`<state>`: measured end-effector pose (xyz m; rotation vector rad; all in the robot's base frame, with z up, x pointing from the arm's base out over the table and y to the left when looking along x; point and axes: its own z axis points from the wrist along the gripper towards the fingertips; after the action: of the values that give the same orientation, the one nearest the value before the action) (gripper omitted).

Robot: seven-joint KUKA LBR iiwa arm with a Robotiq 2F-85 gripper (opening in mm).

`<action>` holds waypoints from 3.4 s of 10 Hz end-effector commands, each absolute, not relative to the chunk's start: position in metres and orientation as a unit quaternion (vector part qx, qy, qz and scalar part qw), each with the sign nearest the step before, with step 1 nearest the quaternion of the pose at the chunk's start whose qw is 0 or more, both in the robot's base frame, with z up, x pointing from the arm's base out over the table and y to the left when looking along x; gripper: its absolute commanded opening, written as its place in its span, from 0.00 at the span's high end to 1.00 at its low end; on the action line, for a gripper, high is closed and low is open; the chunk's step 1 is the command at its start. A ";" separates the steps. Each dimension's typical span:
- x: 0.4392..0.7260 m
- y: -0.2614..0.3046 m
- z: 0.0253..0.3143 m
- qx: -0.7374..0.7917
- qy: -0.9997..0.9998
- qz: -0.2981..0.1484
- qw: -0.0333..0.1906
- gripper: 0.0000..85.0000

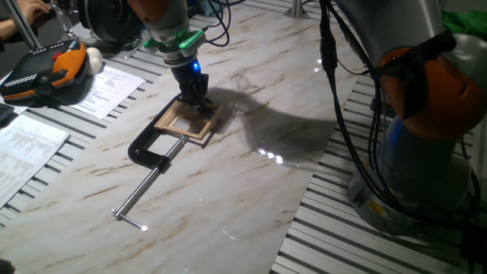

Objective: Open a sliding window

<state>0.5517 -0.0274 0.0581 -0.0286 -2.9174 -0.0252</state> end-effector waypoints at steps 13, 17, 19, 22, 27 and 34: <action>0.540 -0.012 0.138 -0.022 -0.999 0.006 0.030 1.00; 0.536 -0.001 0.182 -0.034 -0.999 0.014 0.015 1.00; 0.532 0.001 0.187 -0.041 -0.999 0.001 0.004 1.00; 0.529 0.001 0.191 -0.042 -0.999 0.001 -0.013 1.00; 0.530 0.002 0.203 -0.039 -0.999 0.011 -0.021 1.00; 0.519 0.010 0.213 -0.052 -0.998 0.004 -0.019 1.00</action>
<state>0.5192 0.0102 0.2129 -0.1643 -3.1760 0.0130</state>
